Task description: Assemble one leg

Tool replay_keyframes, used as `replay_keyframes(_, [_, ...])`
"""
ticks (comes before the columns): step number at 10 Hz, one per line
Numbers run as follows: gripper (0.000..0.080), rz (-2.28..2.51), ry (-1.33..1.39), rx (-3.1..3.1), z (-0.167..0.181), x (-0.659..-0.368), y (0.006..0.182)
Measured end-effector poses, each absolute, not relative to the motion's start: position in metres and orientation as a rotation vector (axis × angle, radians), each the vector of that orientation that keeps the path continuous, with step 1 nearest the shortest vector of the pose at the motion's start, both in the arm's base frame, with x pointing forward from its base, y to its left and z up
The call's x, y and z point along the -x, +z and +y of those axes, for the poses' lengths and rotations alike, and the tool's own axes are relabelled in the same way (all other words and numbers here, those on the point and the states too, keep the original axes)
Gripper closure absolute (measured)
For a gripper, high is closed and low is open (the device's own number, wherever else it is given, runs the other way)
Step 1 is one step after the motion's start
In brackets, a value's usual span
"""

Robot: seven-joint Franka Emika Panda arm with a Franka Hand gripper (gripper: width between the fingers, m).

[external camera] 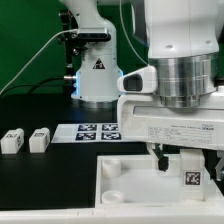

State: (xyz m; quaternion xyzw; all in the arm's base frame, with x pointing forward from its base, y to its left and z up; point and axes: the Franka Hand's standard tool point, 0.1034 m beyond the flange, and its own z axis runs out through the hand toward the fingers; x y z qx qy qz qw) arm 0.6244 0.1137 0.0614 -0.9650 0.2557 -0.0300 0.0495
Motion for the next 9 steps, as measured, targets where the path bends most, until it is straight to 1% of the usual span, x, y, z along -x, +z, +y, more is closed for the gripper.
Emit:
replay_keyframes(1, [0.015,0.602,-0.102,2.989,0.1131,-0.6248,0.0617])
replay_keyframes(2, [0.015,0.344,-0.123,3.043,0.1155,-0.6298,0.0668])
replay_keyframes(3, [0.015,0.199,-0.138,3.059,0.1163,-0.6321,0.0692])
replay_keyframes(4, [0.015,0.284,-0.131,3.048,0.1164,-0.6313,0.0681])
replay_keyframes(6, [0.0418,0.295,-0.131,3.046,0.1161,-0.6313,0.068])
replay_keyframes(7, [0.0508,0.543,-0.118,2.999,0.1167,-0.6311,0.0679])
replay_keyframes(9, [0.0508,0.856,-0.101,2.916,0.1152,-0.6311,0.0677])
